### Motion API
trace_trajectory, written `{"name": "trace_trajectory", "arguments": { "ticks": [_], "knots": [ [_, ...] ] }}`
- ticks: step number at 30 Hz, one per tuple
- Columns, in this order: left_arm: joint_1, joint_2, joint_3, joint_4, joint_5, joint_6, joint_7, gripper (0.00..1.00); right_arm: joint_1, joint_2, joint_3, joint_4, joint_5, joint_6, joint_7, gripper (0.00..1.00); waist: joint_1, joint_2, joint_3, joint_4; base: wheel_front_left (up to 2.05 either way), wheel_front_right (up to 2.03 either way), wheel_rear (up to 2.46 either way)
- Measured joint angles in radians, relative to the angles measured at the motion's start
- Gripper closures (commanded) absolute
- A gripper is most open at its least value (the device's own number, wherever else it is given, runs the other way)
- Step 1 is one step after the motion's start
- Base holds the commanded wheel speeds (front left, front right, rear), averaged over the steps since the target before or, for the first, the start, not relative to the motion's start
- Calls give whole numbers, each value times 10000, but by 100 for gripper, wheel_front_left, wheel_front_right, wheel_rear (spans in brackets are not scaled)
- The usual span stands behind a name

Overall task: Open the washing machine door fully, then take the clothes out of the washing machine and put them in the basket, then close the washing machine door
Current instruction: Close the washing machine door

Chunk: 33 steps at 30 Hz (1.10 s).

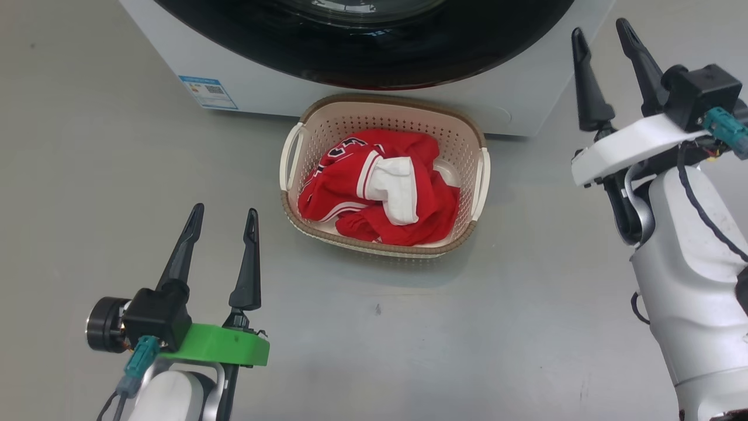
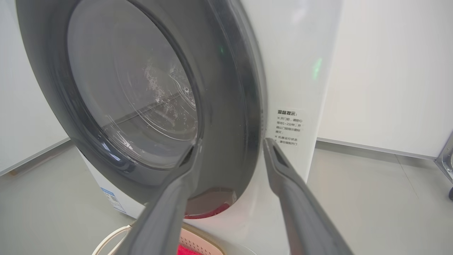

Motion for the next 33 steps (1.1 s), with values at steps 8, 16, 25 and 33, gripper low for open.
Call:
{"name": "trace_trajectory", "arguments": {
  "ticks": [8, 16, 25, 33],
  "knots": [
    [12, 100, 119, 230, 0, 4, -8, 0, 1538, 77, -251, -548, 44, -84, -13, 0, 0, 0, -526, -596, 0, 0, 0],
    [40, 127, 144, 414, 0, 36, 4, 0, 2894, 244, -495, -1498, 128, -288, -15, 0, 0, 0, -997, -1015, 0, 0, 0],
    [365, 132, 15, 711, 0, 36, 98, 0, 4550, 378, -633, -2257, 127, -453, -15, 0, 0, 0, -1633, -1246, 0, 0, 0],
    [751, 169, 17, 842, 0, 48, 219, 0, 5757, 479, -617, -2773, 127, -568, -15, 0, 0, 0, -2171, -1361, 0, 0, 0]
  ]
}}
